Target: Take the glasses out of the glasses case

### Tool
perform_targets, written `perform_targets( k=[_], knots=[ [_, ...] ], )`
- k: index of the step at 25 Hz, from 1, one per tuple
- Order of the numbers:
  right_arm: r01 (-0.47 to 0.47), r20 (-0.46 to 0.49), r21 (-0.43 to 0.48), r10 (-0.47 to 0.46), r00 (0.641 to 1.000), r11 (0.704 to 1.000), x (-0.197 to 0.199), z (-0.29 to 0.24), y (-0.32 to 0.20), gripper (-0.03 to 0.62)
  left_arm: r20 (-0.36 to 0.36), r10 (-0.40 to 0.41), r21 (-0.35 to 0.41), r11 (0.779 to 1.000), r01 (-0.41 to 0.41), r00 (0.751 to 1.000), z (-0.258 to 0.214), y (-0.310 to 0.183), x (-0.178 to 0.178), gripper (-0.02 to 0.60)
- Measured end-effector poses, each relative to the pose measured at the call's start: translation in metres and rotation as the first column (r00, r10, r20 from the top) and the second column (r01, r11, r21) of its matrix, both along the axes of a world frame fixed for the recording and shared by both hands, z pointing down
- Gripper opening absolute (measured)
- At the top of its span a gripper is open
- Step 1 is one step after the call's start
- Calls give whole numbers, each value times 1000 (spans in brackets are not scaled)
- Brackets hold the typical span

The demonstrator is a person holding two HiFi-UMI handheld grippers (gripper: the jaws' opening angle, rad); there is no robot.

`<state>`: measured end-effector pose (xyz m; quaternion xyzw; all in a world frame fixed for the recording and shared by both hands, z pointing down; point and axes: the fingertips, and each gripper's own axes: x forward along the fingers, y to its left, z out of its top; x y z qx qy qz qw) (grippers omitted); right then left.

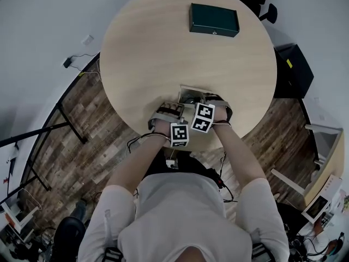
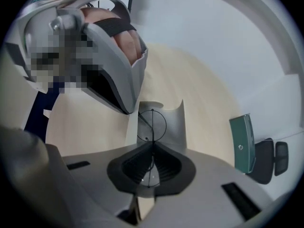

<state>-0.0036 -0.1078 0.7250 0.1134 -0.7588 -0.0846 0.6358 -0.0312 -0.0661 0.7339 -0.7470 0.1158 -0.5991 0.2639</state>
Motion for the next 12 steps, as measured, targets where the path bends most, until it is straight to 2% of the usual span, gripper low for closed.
perform_targets(
  k=[8,12],
  knots=[
    [-17,0,117,17,1000,993,4,-16,-2,18,1,1,5,1000,-1,1000,1,1,0,9],
    [-33,11,146,32,999,989,6,-27,0,18,1,4,11,1000,-4,1000,1,1,0,9]
  ],
)
